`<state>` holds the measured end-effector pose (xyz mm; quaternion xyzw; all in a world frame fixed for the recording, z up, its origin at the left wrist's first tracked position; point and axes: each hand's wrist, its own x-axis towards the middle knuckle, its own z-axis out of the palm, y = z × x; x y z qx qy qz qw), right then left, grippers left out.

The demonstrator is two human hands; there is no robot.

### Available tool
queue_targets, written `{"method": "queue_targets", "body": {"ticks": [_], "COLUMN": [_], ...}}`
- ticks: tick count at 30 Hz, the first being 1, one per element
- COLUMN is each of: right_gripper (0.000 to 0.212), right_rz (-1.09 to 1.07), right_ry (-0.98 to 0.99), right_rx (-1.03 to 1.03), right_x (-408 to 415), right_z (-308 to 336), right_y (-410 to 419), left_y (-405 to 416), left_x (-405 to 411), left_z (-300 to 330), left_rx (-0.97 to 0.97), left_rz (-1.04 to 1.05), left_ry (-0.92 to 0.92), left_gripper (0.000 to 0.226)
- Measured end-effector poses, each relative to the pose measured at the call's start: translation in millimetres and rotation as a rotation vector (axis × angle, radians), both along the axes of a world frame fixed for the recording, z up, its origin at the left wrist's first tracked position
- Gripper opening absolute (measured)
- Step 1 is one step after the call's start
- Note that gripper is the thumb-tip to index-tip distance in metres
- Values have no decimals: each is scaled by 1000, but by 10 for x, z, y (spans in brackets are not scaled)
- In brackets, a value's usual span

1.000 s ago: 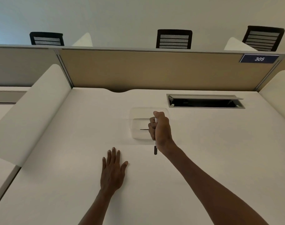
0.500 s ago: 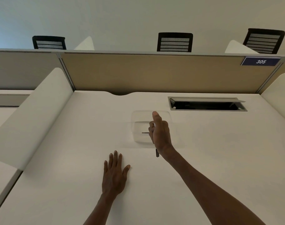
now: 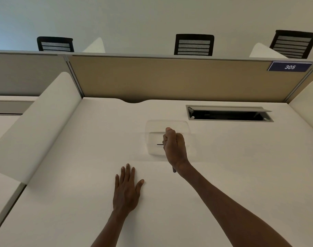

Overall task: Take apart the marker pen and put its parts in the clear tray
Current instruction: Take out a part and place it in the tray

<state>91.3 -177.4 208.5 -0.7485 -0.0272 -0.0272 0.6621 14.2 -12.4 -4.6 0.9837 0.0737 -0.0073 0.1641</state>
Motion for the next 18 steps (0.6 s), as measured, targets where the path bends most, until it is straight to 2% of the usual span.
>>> {"method": "queue_targets", "body": {"ticks": [11,18], "right_gripper": [41,50], "right_rz": [24,23], "right_ry": [-9,35], "right_rx": [-27,21], "right_x": [-8,36], "right_z": [-58,-116], "right_y": [13,12], "left_y": [8,16], "left_x": [9,23], "left_z": [-42,-31], "left_rx": [-11,-12], "left_rz": [5,7], "left_ry": [-19,-30], "left_gripper": [75,76]}}
